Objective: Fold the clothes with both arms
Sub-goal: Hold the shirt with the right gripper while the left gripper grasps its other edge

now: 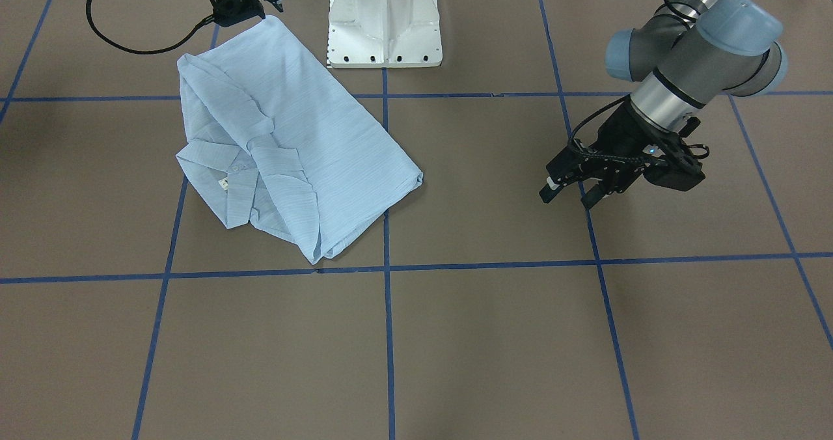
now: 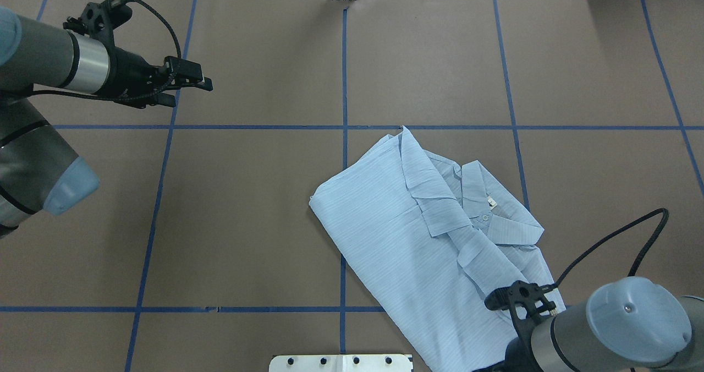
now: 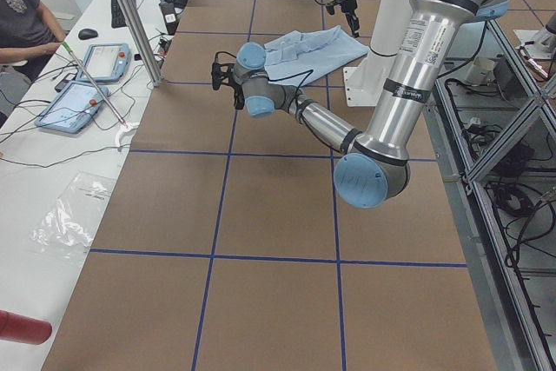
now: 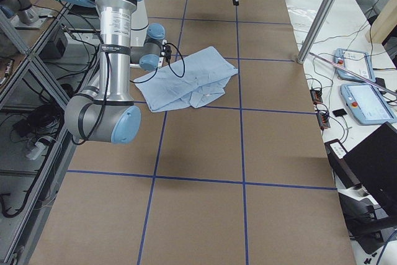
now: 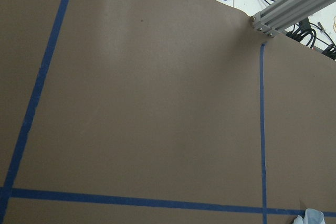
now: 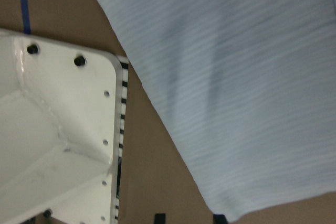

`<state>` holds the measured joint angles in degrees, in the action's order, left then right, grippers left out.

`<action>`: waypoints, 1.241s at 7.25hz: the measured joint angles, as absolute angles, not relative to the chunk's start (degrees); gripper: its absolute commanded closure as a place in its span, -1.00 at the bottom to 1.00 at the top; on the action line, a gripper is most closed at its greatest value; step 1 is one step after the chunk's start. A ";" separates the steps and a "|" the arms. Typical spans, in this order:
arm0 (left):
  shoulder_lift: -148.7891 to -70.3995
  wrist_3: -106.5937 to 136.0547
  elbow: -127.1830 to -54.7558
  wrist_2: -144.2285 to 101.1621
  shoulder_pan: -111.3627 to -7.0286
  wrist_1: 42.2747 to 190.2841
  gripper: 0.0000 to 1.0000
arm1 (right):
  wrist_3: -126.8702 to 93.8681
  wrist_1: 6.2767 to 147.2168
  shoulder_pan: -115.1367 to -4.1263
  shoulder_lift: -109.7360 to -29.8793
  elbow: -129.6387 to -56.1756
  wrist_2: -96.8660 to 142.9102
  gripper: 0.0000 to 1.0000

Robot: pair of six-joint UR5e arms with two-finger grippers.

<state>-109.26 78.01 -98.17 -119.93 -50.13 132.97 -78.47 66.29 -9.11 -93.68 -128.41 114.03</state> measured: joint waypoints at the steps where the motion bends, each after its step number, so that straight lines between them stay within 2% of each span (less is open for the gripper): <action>1: -109.38 78.23 -98.26 -118.07 -46.59 132.96 -1.00 | -78.46 66.37 -12.66 -91.64 -127.47 112.37 -1.00; 2: -110.36 80.18 -98.15 -116.42 -42.63 132.89 -1.00 | -78.23 66.46 -16.90 -89.71 -126.76 111.70 -1.00; 5: -119.61 86.41 -93.85 -109.50 -32.30 128.02 -0.71 | -76.62 66.53 -26.84 -85.29 -123.74 111.46 -1.00; 7: -124.31 86.72 -89.30 -106.71 -29.48 126.63 -0.55 | -75.66 66.59 -29.76 -82.34 -121.42 111.89 -1.00; 9: -127.87 86.67 -84.93 -105.57 -28.76 126.51 -0.50 | -75.52 66.62 -30.72 -80.27 -119.65 112.01 -1.00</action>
<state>-127.87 86.67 -84.93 -105.57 -28.76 126.51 -75.52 66.62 -30.72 -80.27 -119.65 112.01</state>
